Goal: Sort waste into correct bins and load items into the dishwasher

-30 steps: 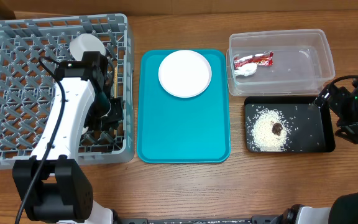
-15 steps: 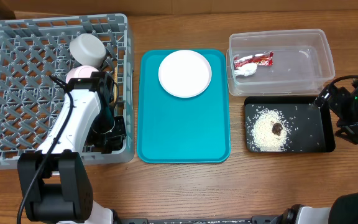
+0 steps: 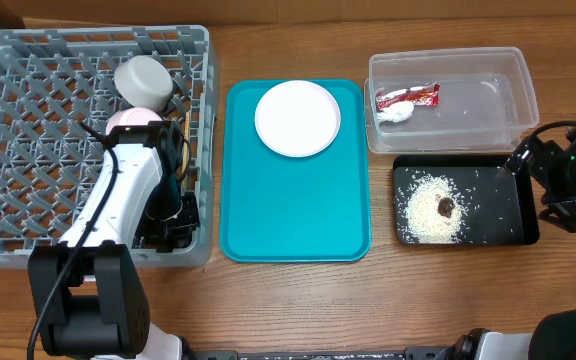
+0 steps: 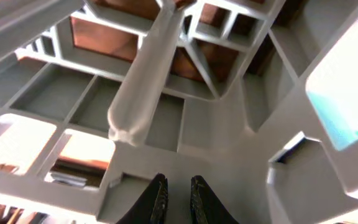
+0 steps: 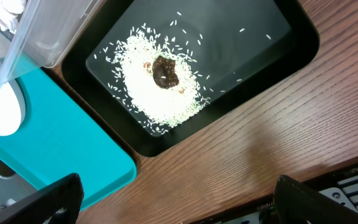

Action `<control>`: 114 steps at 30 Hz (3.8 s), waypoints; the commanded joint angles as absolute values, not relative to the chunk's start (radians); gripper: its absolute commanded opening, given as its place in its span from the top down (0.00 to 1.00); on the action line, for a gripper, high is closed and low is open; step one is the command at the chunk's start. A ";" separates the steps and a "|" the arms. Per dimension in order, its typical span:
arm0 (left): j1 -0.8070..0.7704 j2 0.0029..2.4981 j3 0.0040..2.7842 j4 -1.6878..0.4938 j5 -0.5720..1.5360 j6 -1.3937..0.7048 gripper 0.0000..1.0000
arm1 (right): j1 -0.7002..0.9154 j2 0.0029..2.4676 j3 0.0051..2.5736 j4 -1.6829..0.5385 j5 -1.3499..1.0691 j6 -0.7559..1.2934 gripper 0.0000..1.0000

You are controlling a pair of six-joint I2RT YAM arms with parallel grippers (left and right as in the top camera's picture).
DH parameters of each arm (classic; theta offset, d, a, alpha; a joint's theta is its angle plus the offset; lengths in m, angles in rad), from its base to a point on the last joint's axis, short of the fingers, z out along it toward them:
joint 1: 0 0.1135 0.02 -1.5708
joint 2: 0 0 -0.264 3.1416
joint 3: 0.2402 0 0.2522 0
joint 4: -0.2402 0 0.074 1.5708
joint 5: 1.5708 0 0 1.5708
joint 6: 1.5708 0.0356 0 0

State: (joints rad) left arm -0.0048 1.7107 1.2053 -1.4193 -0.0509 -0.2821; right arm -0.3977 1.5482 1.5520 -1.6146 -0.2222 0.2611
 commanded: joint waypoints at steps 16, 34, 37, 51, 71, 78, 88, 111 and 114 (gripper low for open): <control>-0.007 1.690 1.200 -1.406 -0.070 -0.293 0.82 | -0.399 1.533 1.565 -1.615 -0.230 0.257 0.00; -0.007 1.605 1.309 -1.399 -0.055 -0.292 0.83 | -0.399 1.533 1.565 -1.615 -0.229 0.257 0.00; -0.007 1.557 1.362 -1.398 -0.055 -0.283 0.83 | -0.399 1.533 1.565 -1.614 -0.230 0.257 0.00; -0.060 1.335 1.513 -1.139 0.179 -0.238 0.60 | -0.399 1.533 1.565 -1.605 -0.230 0.257 0.00; -0.435 1.676 1.512 -0.656 0.173 0.036 0.09 | -0.399 1.533 1.565 -1.604 -0.230 0.257 0.00; -0.482 1.885 1.512 -0.608 0.155 0.083 0.14 | -0.399 1.533 1.565 -1.604 -0.230 0.258 0.00; -0.519 2.080 1.512 -0.664 0.118 0.084 0.20 | -0.399 1.533 1.565 -1.603 -0.230 0.258 0.00; -0.583 2.145 1.599 -0.793 -0.034 0.089 0.96 | -0.399 1.533 1.565 -1.604 -0.230 0.258 0.00; -0.585 2.144 1.666 -0.840 -0.034 0.090 0.96 | -0.399 1.533 1.565 -1.604 -0.230 0.258 0.00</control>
